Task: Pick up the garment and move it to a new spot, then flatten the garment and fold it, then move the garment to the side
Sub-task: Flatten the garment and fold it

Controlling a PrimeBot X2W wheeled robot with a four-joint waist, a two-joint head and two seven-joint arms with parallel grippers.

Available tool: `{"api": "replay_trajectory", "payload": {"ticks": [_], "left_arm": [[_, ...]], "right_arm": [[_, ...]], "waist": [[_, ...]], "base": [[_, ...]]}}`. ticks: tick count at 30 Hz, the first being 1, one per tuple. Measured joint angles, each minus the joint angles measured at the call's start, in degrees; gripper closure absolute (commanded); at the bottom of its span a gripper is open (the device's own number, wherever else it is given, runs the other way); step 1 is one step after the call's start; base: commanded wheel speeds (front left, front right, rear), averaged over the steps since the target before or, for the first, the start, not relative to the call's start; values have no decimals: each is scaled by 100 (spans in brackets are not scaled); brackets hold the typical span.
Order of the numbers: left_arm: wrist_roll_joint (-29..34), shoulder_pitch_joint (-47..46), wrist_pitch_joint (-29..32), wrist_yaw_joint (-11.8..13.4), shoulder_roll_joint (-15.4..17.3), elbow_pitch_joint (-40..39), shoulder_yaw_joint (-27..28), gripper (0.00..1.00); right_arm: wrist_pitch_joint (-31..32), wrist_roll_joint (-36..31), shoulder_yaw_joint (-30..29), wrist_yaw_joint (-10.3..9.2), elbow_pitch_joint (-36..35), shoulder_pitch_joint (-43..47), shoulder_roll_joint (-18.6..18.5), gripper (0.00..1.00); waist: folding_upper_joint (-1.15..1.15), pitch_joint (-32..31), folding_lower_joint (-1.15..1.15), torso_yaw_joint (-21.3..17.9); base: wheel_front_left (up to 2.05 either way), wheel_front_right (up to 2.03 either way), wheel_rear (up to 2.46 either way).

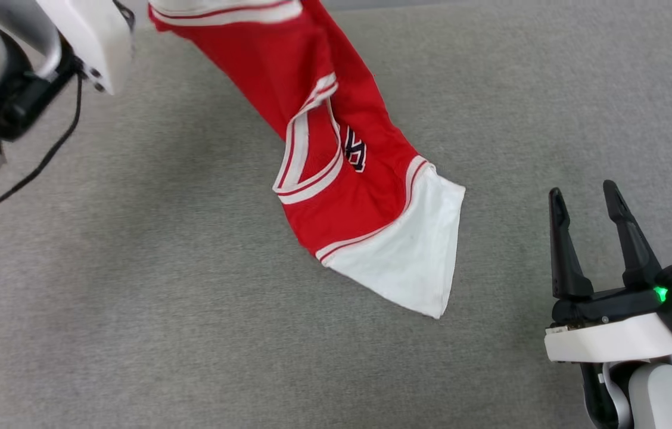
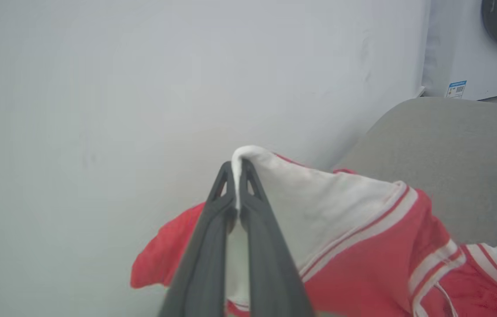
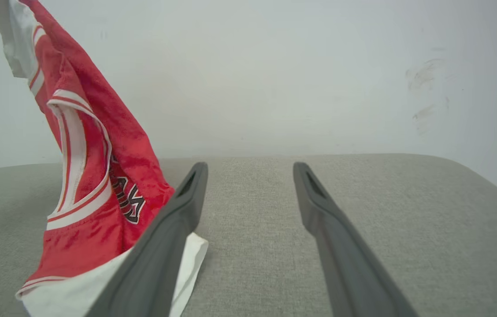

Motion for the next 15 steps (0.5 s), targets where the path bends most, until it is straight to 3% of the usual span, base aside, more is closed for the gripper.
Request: {"api": "replay_trajectory", "payload": {"ticks": [6, 15], "left_arm": [[32, 360, -477, 0, 145, -272, -733, 100], [-149, 2336, -922, 19, 722, -924, -1300, 100]], "right_arm": [[0, -2, -15, 0, 40, 160, -1, 0], [1, -47, -111, 0, 183, 411, -2, 0]], "waist": [[0, -176, 0, 281], [0, -601, 0, 694]], "base": [[0, 0, 0], [0, 0, 0]]}}
